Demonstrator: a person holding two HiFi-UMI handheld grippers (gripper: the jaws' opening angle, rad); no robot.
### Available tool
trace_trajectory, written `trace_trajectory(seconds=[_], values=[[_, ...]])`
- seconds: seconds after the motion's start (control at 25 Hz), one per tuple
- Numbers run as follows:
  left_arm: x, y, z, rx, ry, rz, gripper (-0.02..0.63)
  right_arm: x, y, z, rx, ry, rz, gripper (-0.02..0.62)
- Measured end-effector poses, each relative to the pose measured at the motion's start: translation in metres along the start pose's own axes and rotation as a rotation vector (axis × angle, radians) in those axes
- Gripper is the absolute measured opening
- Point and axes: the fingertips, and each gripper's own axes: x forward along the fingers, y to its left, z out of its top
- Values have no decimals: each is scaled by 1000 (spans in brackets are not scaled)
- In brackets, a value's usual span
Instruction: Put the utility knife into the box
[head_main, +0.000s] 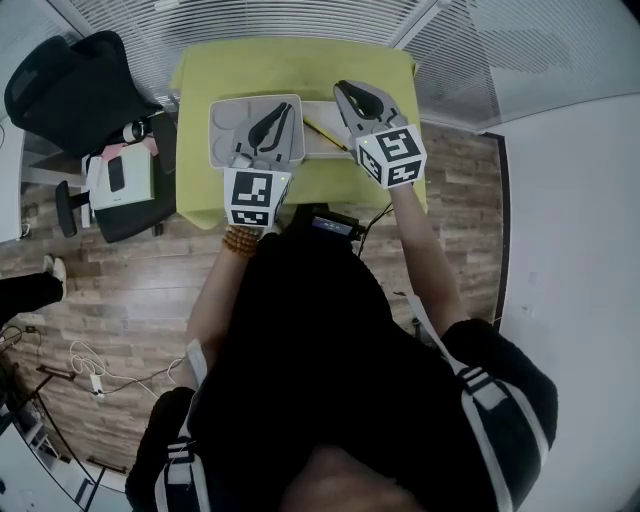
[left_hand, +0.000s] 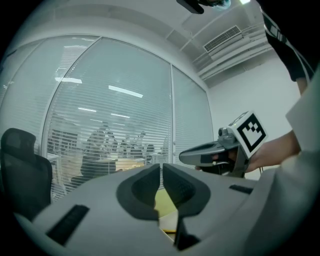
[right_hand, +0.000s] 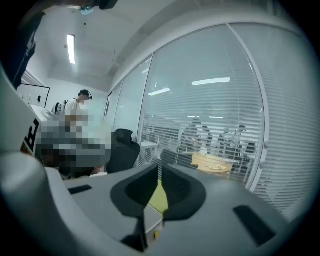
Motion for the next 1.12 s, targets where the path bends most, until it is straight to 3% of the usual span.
trace_trajectory(seconds=[0.28, 0.48, 0.88, 1.12], values=[[-5, -6, 5, 18, -23, -3, 26, -29, 13, 34, -17, -156, -32, 23], [-6, -14, 8, 31, -40, -5, 26, -52, 10, 44, -35, -215, -135, 25], [-9, -18, 12, 52, -70, -3, 26, -75, 6, 46, -63, -250, -306, 25], [-11, -13, 10, 54, -69, 13, 26, -79, 14, 41, -65, -242, -346, 25]])
